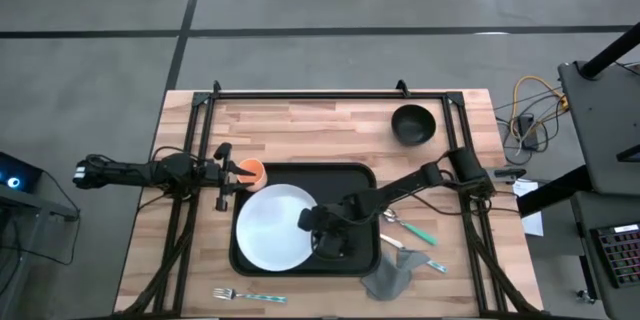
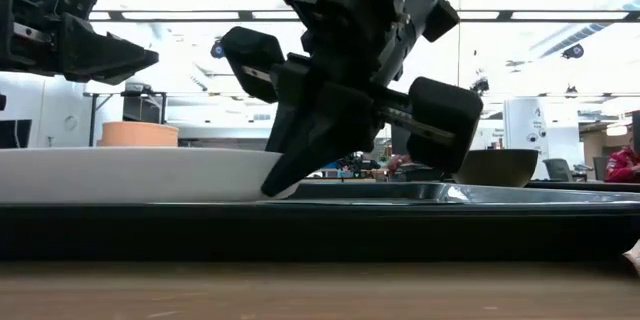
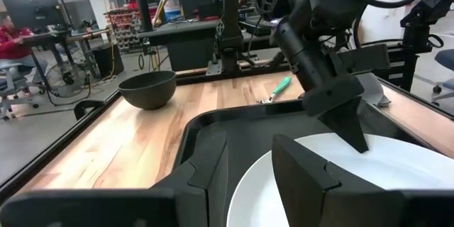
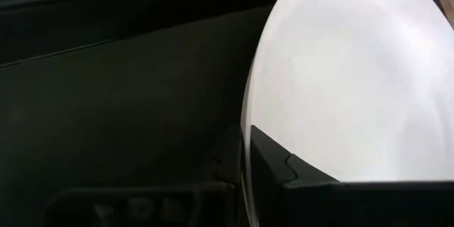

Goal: Set up tray
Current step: Put the plate on the serving tray

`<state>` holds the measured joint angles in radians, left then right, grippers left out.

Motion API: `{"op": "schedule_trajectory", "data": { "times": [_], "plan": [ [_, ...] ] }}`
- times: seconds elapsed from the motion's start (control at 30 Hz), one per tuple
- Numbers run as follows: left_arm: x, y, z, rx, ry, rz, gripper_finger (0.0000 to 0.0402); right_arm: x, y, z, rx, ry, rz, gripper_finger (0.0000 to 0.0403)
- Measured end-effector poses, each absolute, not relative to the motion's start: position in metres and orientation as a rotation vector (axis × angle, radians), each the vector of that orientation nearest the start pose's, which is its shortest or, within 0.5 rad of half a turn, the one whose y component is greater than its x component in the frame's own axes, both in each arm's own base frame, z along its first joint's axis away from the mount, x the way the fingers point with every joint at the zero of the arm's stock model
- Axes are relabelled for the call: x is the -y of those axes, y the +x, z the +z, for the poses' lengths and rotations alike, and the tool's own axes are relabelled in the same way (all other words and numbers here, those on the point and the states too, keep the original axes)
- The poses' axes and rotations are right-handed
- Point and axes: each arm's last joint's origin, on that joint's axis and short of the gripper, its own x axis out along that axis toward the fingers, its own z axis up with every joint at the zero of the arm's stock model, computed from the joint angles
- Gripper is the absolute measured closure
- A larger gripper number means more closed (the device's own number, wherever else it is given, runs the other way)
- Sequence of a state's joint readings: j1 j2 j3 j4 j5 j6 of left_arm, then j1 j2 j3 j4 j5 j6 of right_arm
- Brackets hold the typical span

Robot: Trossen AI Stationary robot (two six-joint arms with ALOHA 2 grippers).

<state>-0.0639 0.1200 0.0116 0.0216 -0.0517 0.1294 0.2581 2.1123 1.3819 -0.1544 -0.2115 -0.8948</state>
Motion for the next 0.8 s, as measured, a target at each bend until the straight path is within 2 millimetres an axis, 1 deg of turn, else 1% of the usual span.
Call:
{"op": "schedule_trajectory", "data": {
  "times": [0.67,0.8],
  "plan": [
    [0.0052,0.1044,0.1595,-0.091,0.135,-0.018,0.0309,-0.1187,0.4256,0.1384,-0.623,-0.788,0.777,0.0394],
    [0.0052,0.1044,0.1594,-0.091,0.135,-0.018,0.0309,-0.1189,0.4255,0.1384,-0.624,-0.775,0.778,0.0386]
  ]
}}
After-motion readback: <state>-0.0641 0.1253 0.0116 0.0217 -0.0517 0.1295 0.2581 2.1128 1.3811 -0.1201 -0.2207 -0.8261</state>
